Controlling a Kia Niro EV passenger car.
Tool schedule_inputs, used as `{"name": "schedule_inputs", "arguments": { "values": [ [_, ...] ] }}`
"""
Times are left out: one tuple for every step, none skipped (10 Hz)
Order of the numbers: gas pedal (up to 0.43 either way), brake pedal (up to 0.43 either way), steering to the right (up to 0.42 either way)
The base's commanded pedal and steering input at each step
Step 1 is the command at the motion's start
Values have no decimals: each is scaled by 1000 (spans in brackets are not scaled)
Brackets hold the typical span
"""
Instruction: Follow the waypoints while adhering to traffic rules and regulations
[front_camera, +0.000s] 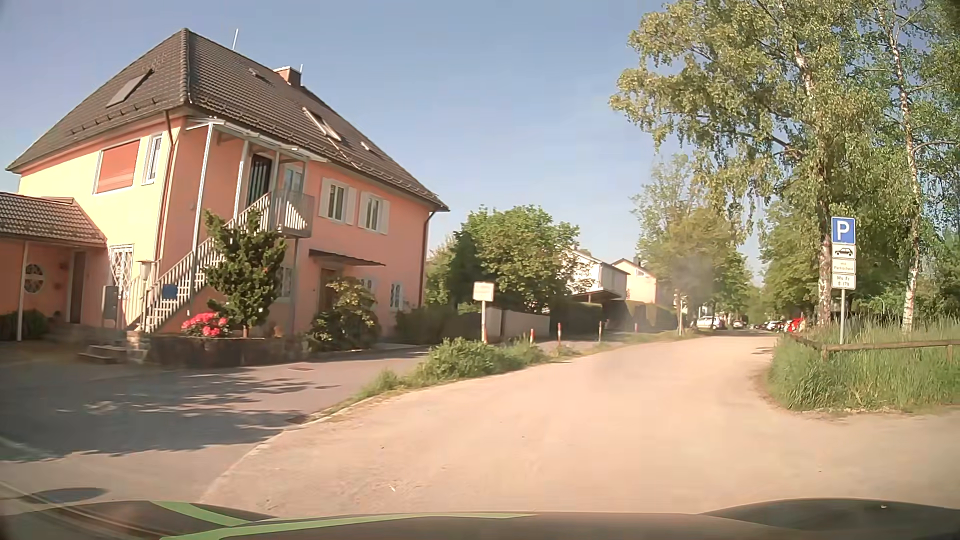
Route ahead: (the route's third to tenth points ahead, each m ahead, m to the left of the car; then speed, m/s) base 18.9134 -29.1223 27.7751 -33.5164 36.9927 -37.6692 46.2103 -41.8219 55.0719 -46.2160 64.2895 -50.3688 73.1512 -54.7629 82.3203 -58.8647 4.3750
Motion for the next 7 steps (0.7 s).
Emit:
{"name": "schedule_inputs", "arguments": {
  "values": [
    [150, 0, 243],
    [150, 0, 212],
    [150, 0, 184],
    [150, 0, 164],
    [150, 0, 144],
    [150, 0, 129],
    [150, 0, 125]
  ]
}}
